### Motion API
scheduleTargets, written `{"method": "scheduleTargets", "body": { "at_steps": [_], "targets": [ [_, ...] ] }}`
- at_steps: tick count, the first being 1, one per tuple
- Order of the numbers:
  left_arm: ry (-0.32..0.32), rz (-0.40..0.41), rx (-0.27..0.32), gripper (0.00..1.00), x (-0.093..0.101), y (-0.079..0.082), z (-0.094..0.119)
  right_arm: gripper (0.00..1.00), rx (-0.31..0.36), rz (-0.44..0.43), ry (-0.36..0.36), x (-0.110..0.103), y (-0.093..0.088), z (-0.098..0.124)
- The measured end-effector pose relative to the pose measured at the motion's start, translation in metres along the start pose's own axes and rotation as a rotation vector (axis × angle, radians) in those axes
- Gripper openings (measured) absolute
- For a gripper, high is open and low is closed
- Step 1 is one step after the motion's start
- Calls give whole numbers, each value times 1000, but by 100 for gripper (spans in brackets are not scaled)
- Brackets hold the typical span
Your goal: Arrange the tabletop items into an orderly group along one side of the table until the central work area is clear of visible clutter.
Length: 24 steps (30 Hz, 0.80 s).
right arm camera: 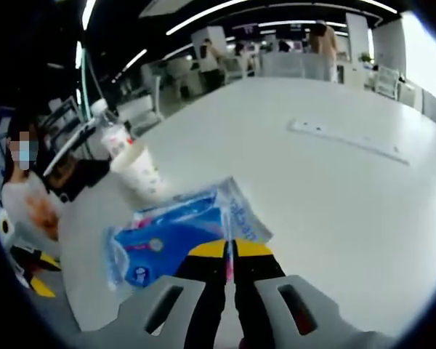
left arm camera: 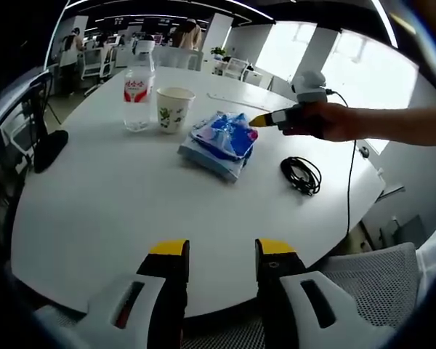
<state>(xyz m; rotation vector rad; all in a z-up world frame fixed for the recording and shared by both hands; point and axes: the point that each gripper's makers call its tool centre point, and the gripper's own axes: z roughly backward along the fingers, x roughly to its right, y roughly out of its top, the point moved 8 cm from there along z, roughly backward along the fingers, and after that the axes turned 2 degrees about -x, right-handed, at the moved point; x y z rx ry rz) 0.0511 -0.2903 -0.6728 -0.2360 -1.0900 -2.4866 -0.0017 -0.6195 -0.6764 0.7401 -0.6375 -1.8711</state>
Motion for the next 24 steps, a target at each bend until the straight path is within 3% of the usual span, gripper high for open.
{"method": "scheduleTargets", "body": {
  "at_steps": [11,17,24],
  "targets": [
    [9,-4,5,35,-1,0,0,0,23,-101,-14,-4,-21,17],
    [16,37,22,34,-5,4,2,0,23,-126,-22,-13,-42,26],
    [8,57,48,31,1,25,-11,1,33,-192,-20,-19,-61,33]
  ]
}}
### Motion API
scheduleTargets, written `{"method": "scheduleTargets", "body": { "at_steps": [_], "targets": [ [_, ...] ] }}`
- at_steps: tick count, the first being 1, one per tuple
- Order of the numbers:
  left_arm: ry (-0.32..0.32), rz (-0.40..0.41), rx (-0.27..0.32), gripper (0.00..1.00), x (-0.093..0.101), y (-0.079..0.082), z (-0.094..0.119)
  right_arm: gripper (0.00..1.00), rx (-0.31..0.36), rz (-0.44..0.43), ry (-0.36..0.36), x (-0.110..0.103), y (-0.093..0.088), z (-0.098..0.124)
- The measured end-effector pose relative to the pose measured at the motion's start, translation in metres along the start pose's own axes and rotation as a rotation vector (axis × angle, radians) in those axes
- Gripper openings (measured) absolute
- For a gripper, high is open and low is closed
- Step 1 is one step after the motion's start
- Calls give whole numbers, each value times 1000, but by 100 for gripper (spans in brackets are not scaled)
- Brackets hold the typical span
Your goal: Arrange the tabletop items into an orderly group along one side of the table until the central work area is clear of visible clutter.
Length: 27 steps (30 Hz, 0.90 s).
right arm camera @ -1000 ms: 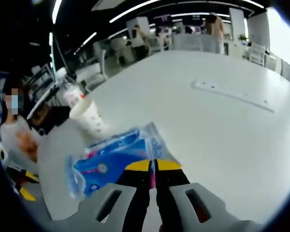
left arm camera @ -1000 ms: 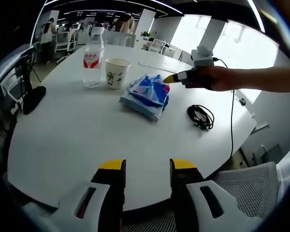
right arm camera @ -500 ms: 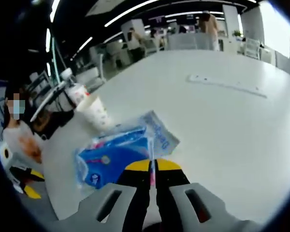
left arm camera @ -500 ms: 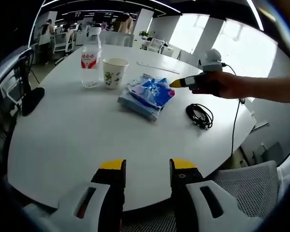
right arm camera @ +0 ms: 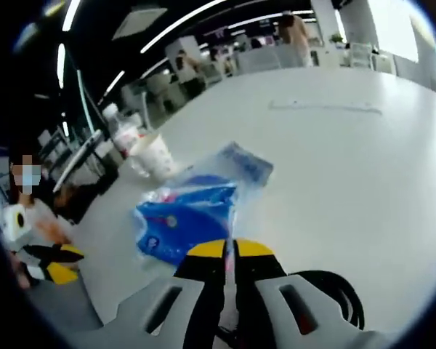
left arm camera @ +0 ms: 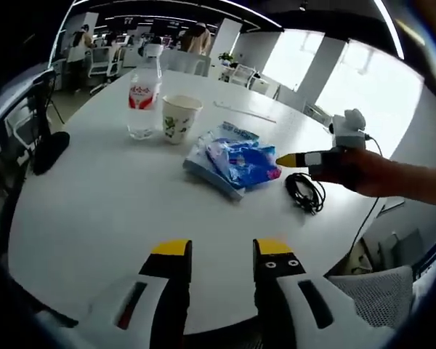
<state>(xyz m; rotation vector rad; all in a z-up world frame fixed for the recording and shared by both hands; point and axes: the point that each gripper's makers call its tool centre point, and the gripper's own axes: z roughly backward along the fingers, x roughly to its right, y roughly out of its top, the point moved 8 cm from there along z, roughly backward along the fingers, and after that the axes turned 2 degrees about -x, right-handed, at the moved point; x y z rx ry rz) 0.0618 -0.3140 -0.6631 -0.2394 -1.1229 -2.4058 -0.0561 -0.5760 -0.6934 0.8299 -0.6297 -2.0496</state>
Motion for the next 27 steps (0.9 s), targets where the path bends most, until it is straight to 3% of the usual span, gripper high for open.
{"method": "scheduleTargets", "body": {
  "at_steps": [10,14,17,19,23,27],
  "targets": [
    [-16,-54,11,23,14,46,-46,0,30,-45,-6,-5,-6,13],
    [-22,-59,5,22,20,56,-63,0,42,-73,-7,-7,-10,19],
    [-2,-55,-18,19,19,58,-75,0,45,-90,4,-9,-13,21],
    [-1,-8,-34,17,20,58,-84,0,43,-79,5,-10,-16,24],
    [29,-33,-72,14,20,57,-97,0,58,-102,2,-8,-18,30],
    [20,-31,-77,6,21,57,-103,0,66,-118,0,-5,-19,33]
  ]
}}
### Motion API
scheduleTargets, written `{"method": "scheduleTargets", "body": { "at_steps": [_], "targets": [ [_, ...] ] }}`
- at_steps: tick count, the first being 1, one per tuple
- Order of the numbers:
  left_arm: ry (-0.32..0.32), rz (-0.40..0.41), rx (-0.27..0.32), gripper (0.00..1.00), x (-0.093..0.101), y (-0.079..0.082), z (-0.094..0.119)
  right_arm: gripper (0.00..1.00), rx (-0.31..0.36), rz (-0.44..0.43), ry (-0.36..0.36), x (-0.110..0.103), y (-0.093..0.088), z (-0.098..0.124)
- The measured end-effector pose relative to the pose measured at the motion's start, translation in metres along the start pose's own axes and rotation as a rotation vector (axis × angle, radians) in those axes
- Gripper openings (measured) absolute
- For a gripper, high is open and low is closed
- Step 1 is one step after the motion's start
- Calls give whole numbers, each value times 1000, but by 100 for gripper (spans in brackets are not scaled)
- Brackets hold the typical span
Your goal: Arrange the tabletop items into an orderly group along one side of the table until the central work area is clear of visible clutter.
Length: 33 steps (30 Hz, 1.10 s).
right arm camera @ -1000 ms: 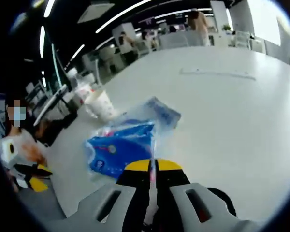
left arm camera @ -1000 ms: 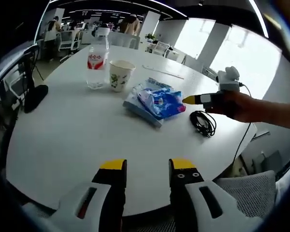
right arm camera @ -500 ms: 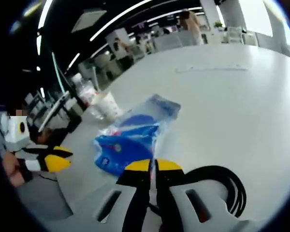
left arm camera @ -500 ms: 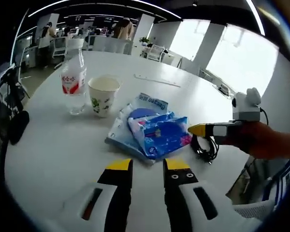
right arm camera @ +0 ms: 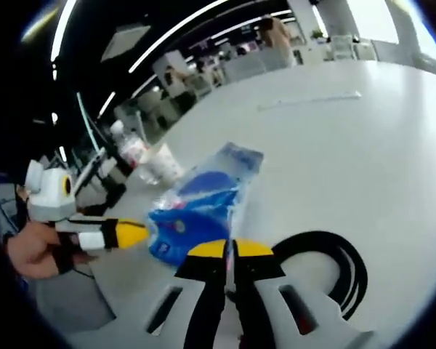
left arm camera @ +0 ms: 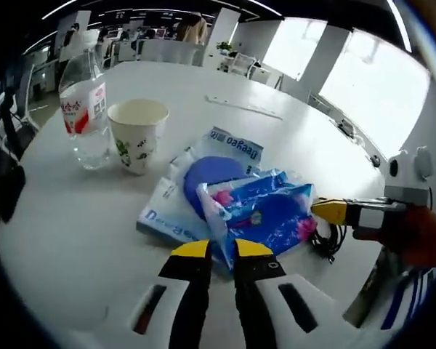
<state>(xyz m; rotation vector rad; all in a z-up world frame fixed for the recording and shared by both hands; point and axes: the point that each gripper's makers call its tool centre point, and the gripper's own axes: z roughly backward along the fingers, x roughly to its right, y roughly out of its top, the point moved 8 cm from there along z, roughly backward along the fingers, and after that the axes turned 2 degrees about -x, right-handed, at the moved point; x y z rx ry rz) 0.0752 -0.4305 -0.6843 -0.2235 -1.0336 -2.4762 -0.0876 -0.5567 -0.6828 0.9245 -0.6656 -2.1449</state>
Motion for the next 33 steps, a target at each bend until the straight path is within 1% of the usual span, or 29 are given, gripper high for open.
{"method": "scheduleTargets", "body": {
  "at_steps": [1,2,8,12,15,20,22,26,33],
  "targets": [
    [-2,-16,-3,2,0,0,-1,0,2,2,-4,1,0,1],
    [-3,-18,-2,1,1,1,-1,0,5,0,-2,1,1,2],
    [-25,-14,-3,0,5,2,-3,0,11,1,1,4,1,5],
    [-37,-21,7,0,11,7,-2,0,22,7,-3,7,2,11],
    [-50,-25,16,0,16,12,-4,0,31,8,-11,15,5,16],
    [-84,-52,21,0,32,22,-10,0,42,28,-35,29,10,23],
    [-97,-73,12,0,38,25,-15,0,48,23,-46,34,11,25],
    [-130,-82,-2,0,53,29,-28,0,67,-3,-78,53,16,31],
    [-177,-98,-14,0,74,38,-48,0,93,-31,-123,76,25,44]
  ]
}}
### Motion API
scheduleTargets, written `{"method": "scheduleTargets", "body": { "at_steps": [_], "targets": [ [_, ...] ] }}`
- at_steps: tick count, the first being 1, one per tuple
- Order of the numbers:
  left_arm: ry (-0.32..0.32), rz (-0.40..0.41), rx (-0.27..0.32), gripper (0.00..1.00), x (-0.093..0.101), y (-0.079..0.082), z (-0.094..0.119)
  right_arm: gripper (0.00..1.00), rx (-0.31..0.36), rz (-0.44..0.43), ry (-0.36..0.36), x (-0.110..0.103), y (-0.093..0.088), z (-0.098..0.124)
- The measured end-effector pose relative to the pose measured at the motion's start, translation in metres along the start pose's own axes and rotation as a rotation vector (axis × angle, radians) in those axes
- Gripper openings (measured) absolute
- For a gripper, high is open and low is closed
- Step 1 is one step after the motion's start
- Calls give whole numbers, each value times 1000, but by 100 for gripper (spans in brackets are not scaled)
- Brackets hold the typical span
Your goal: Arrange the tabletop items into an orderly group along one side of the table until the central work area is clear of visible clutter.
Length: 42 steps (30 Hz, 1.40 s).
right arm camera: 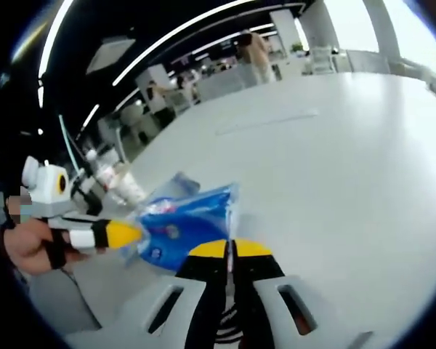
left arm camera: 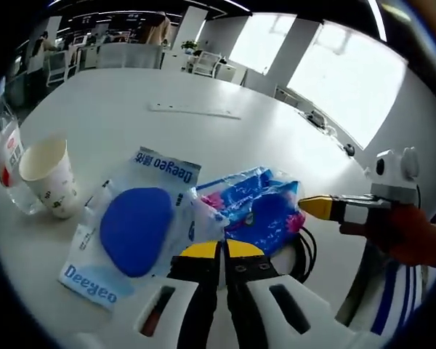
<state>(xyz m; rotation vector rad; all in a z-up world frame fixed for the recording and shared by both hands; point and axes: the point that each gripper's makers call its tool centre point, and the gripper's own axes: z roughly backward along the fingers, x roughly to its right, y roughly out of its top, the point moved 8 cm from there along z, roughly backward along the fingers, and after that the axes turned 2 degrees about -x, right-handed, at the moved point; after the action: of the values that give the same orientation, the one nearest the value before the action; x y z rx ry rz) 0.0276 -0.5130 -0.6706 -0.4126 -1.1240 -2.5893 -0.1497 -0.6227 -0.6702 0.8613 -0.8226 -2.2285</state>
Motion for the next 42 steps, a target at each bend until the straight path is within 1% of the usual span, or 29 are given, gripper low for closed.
{"method": "scheduleTargets", "body": {
  "at_steps": [2,6,8,17,21,26,31,33,38,40,42],
  "targets": [
    [-11,-4,-3,0,5,4,-5,0,7,-9,-10,6,3,2],
    [-28,-10,0,0,9,14,-18,0,15,-15,-26,14,9,5],
    [-28,-29,-3,0,12,19,-23,0,17,-18,-32,18,11,5],
    [-48,-39,3,0,19,38,-44,0,27,-38,-61,36,20,1],
    [-61,-30,8,0,24,47,-56,0,31,-46,-79,49,26,-1],
    [-67,-23,9,0,29,53,-65,0,32,-51,-96,62,33,-5],
    [-66,-15,8,0,33,57,-74,0,26,-57,-107,70,37,-12],
    [-62,-16,3,0,33,58,-75,0,25,-69,-108,72,38,-15],
    [-56,10,-2,0,30,62,-79,0,26,-97,-117,77,39,-23],
    [-52,9,-11,0,28,62,-82,0,20,-94,-119,77,38,-26],
    [-40,8,-36,0,24,59,-85,0,1,-102,-117,79,32,-30]
  ]
}}
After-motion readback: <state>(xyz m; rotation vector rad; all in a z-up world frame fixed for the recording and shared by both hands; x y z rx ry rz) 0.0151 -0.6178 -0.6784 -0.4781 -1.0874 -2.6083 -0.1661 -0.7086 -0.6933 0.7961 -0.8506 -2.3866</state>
